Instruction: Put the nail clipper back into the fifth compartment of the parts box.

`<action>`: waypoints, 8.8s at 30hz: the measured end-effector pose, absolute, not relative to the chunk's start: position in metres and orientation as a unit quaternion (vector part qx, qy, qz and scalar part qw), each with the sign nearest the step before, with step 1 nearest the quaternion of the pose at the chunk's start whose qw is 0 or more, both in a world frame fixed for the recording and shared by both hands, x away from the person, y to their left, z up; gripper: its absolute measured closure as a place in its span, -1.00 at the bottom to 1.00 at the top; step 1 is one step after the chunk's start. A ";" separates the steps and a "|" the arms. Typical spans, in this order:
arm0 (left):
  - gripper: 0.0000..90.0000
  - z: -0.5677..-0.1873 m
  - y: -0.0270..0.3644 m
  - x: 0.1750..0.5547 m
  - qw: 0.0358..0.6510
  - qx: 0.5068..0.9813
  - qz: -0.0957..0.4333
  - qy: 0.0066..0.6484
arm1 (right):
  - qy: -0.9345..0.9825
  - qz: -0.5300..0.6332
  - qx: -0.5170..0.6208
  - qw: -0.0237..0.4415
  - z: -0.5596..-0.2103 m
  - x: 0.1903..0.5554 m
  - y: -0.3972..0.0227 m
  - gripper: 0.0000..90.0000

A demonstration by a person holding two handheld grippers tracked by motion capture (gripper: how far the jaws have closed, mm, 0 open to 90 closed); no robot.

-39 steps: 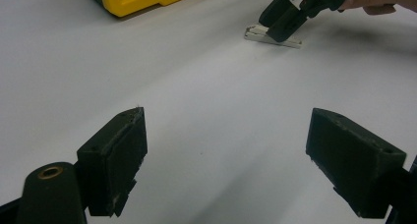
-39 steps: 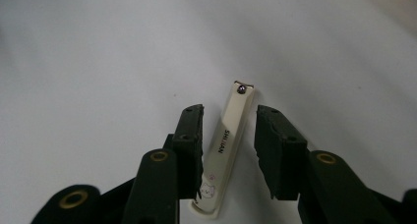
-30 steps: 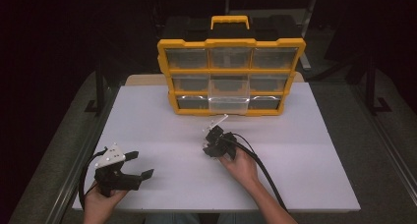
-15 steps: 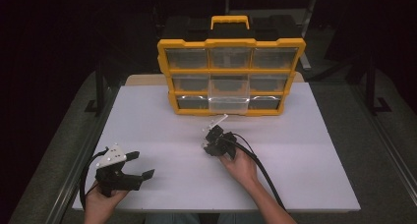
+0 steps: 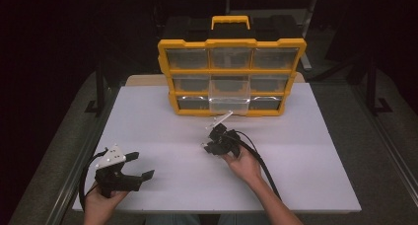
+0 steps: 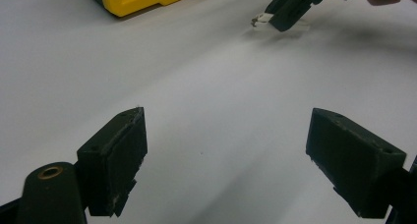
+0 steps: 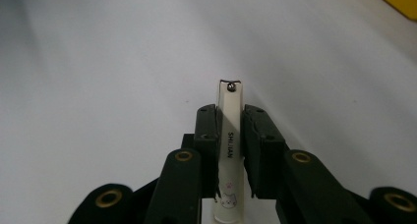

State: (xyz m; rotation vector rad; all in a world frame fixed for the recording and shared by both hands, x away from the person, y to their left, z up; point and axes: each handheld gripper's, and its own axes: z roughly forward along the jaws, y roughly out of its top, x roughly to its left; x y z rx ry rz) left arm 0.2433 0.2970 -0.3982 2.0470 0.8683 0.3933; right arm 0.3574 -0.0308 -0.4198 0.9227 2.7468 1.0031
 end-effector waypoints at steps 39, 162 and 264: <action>-0.65 -0.398 0.299 0.244 0.431 0.815 0.158 0.354 | 0.903 0.398 0.160 -0.016 -0.330 0.357 -0.047 0.69; -0.65 -0.400 0.301 0.245 0.436 0.810 0.156 0.360 | 0.889 0.404 0.204 0.062 -0.227 0.453 -0.137 0.68; -0.65 -0.403 0.295 0.249 0.435 0.813 0.149 0.357 | 0.823 0.482 0.288 0.084 -0.306 0.373 -0.216 -0.54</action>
